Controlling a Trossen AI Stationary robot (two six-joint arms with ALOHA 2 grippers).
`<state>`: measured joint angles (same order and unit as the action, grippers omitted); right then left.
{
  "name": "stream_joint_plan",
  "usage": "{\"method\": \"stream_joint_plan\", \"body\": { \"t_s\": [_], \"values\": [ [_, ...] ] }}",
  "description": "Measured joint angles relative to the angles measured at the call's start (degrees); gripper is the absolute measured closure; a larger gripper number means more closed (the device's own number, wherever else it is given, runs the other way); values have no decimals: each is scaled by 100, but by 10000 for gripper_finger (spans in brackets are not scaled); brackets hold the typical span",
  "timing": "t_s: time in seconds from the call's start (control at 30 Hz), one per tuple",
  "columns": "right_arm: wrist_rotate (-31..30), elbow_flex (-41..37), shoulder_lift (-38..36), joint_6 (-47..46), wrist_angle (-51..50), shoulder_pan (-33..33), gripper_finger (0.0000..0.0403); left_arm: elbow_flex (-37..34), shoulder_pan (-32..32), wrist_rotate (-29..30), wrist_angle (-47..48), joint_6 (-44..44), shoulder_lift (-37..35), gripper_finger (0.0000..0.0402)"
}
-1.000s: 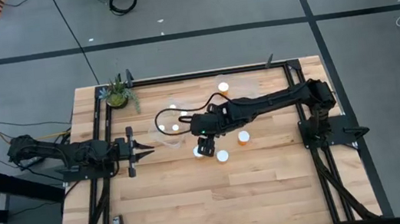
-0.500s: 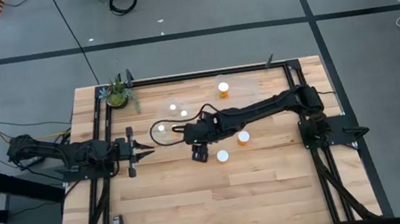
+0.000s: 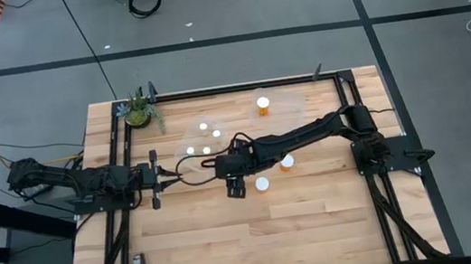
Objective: Pick and place medicine bottles into bin by pill shape (circle, oval)
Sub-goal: Put the large orange pill bottle into the right transparent bin
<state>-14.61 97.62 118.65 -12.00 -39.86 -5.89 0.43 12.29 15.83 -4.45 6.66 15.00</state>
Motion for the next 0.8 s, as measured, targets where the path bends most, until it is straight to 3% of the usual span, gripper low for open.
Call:
{"method": "stream_joint_plan", "body": {
  "t_s": [0.37, 0.8],
  "values": [
    [76, -462, -2, 21, 500, -107, 68, 0, 0, -2, 2, 1, 0, 351],
    [144, -913, 2, -224, 708, -102, 61, 0, 0, -2, 2, 0, 0, 342]
  ]
}}
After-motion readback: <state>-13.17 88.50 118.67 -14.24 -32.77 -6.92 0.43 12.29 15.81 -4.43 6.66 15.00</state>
